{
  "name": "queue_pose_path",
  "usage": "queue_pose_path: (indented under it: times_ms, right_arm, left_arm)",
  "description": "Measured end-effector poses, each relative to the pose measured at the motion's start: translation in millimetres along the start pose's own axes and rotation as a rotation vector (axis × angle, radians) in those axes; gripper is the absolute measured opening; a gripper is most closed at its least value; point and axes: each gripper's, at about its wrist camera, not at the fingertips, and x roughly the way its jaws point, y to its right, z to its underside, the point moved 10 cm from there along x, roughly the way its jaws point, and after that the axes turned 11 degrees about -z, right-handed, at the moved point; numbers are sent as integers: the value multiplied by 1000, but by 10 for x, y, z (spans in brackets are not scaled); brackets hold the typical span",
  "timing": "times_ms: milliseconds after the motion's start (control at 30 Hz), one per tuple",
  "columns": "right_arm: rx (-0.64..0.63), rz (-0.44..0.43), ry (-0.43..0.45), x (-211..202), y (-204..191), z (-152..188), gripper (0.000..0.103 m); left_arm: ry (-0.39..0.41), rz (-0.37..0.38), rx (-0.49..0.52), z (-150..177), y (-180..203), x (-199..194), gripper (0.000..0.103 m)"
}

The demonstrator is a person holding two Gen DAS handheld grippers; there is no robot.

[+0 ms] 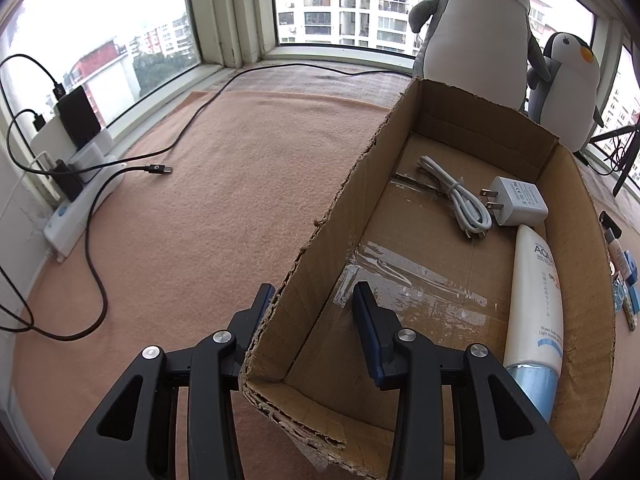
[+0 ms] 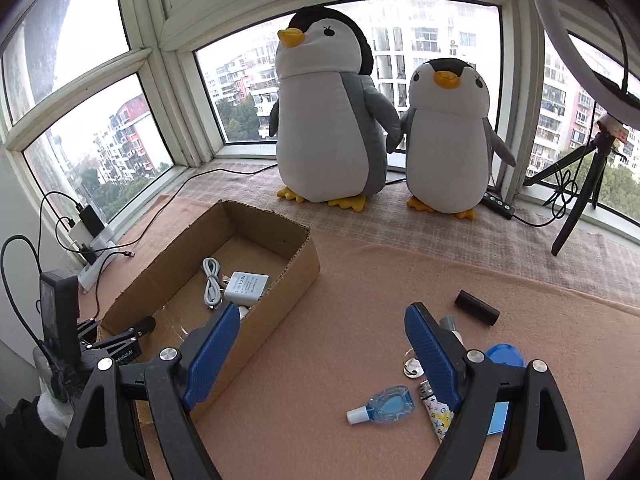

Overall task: Organize rigid objects
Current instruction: 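Move the right gripper back toward the remaining items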

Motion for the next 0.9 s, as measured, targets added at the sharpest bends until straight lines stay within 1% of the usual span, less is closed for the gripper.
queue_pose_path:
  times_ms: [300,500,700,833,900]
  right_arm:
    - [84,142,2,-362,759,258,81]
    - [121,221,-11,-458,1171,437,81]
    - [155,268,-28,-457,1484,588,81]
    - [158,280,-58,-398,1592,684,74]
    - [155,280,-71,-363,1614,717,73]
  left_arm:
    - [3,-9,10,7,-13,-17,38]
    - [5,-12,13,11,-18,-16,39]
    - [5,-12,13,11,-16,-17,39]
    - [5,-12,13,10,-17,-17,39]
    - [5,-12,12,11,-19,-16,39]
